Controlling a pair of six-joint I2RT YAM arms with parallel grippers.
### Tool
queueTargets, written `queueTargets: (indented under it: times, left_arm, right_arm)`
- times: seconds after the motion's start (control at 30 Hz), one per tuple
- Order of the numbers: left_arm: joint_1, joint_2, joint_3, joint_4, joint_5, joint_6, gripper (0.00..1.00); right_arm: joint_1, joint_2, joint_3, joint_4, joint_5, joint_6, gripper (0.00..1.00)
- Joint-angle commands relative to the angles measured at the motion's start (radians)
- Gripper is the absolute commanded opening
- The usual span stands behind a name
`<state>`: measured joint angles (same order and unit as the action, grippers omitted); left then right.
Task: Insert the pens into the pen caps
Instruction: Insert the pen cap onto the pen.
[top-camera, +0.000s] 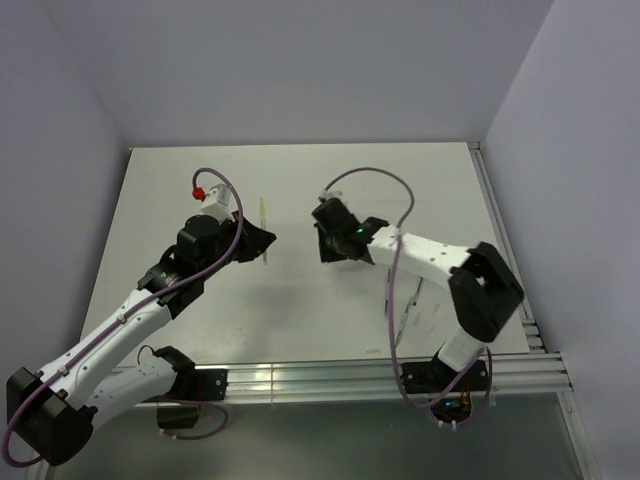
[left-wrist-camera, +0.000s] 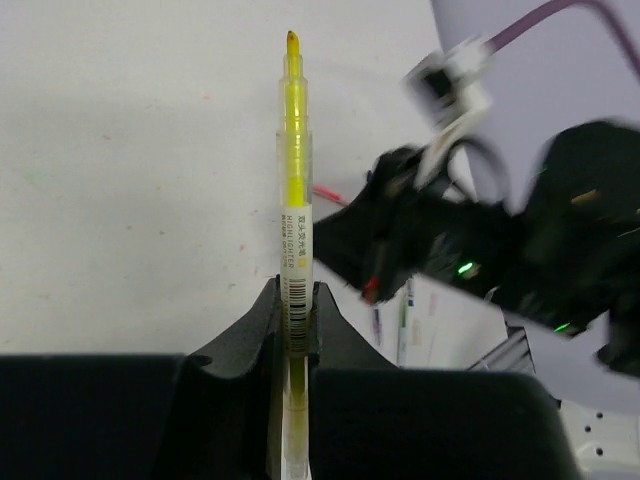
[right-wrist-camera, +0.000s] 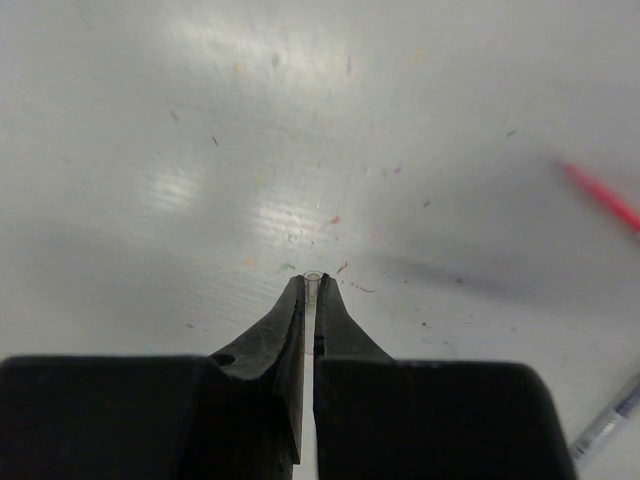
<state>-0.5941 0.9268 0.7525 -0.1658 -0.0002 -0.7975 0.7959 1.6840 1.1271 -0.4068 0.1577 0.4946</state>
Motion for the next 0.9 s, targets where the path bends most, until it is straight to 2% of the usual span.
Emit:
queueTargets:
  times: [0.0, 0.13, 0.2, 0.37, 0.4, 0.53, 0.7, 0.77, 0.87]
  left_arm:
    - [0.002, 0.030, 0.048, 0.188, 0.135, 0.050, 0.00]
    - [0.002, 0.125, 0.109, 0.285, 0.267, 0.075, 0.00]
    - [0.000, 0.186, 0.172, 0.295, 0.330, 0.093, 0.00]
    - [0.002, 0.288, 0.277, 0.389, 0.430, 0.084, 0.00]
    - [0.001, 0.311, 0.281, 0.412, 0.434, 0.072, 0.00]
    - [0.000, 0.342, 0.269, 0.534, 0.448, 0.018, 0.00]
    - [-0.024, 0.368, 0.196, 0.666, 0.422, -0.020, 0.00]
    - [-0.024, 0.369, 0.154, 0.721, 0.413, -0.049, 0.00]
    - [-0.045, 0.394, 0.160, 0.715, 0.381, -0.057, 0.00]
  right_arm:
    - [-0.087, -0.226, 0.017, 0.062, -0.046, 0.022, 0.00]
    - [-0.187, -0.348, 0.048, 0.131, -0.153, 0.027, 0.00]
    - [-0.259, -0.389, 0.083, 0.146, -0.266, 0.036, 0.00]
    - [-0.375, -0.414, 0.157, 0.230, -0.444, 0.070, 0.00]
    - [-0.418, -0.417, 0.155, 0.255, -0.528, 0.109, 0.00]
    - [-0.523, -0.432, 0.088, 0.480, -0.702, 0.235, 0.00]
    - [-0.543, -0.437, 0.040, 0.655, -0.716, 0.326, 0.00]
    - [-0.543, -0.440, 0.042, 0.663, -0.702, 0.322, 0.00]
    - [-0.543, -0.454, 0.014, 0.690, -0.698, 0.321, 0.00]
